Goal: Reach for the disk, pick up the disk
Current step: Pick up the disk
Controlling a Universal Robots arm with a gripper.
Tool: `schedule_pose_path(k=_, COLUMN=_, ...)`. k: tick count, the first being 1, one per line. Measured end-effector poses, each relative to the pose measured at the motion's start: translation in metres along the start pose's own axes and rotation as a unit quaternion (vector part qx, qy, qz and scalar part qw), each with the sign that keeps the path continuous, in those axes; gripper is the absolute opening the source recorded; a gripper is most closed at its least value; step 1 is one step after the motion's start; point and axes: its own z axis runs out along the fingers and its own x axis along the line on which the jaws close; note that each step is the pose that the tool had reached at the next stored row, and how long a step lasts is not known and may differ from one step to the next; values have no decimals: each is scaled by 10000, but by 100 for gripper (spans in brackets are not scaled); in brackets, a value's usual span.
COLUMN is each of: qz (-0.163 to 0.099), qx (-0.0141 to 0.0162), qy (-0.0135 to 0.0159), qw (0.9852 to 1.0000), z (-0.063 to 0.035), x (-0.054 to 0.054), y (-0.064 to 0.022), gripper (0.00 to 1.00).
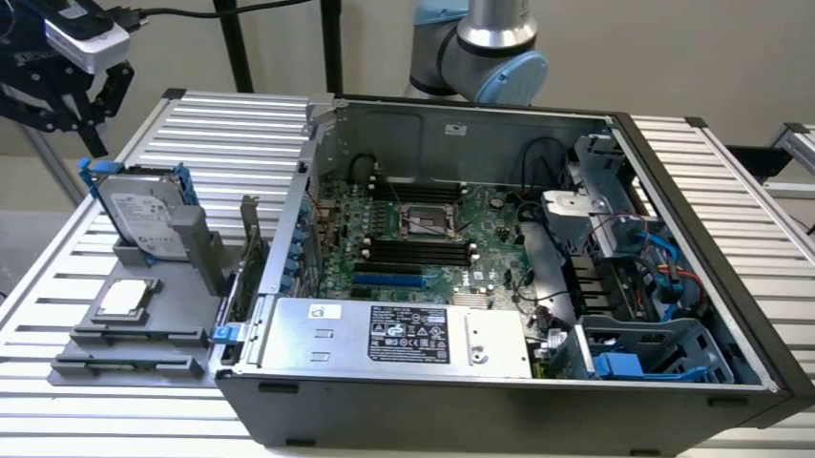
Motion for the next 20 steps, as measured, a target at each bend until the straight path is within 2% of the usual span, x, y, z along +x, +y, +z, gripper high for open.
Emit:
schedule_pose_path(k=5, qz=-460, qx=0, qy=16, qw=9989, z=0, x=0, y=0, gripper=11)
schedule_pose_path(k=10, qz=-910, qx=0, qy=31, qw=9958, z=-1, x=0, y=0, gripper=11)
schedule_pose_path(k=15, qz=-1362, qx=1, qy=46, qw=9907, z=-2, x=0, y=0, gripper=11)
schedule_pose_path(k=20, qz=-1809, qx=1, qy=61, qw=9835, z=-3, x=0, y=0, gripper=11)
